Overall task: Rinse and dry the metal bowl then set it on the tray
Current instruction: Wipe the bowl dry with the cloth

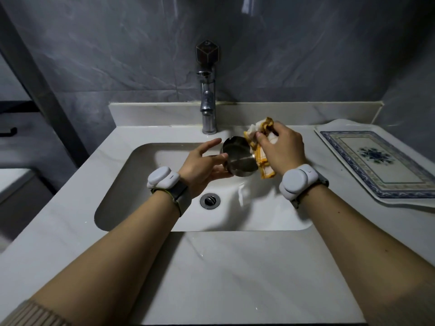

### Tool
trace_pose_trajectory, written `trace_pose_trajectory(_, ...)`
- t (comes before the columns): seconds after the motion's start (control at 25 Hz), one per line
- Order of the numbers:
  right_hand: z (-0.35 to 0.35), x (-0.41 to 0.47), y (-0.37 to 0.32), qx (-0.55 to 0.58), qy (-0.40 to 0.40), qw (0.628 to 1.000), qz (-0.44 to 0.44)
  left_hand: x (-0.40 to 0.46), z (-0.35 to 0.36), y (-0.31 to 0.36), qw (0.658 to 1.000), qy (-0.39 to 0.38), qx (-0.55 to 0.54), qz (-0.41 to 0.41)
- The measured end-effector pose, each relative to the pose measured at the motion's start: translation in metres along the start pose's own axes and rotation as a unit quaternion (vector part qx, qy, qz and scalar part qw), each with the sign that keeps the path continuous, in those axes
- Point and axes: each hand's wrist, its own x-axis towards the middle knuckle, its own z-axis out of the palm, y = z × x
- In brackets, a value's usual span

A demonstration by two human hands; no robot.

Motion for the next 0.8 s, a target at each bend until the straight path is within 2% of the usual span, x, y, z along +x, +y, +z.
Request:
trace_pose_trajectory(0.24, -0.021, -0.010, -0.001, -0.004, -0.048, 0.999, 0.023, -0.018, 0.007, 0.007, 1.000, 0.019, 0.013, -0.016)
trace_pose_trajectory(0.8, -0.108, -0.056, 0.007, -0.099, -0.045, 0.994, 0.018, -0.071, 0.041, 0.005, 0.999, 0.015, -0.037, -0.006)
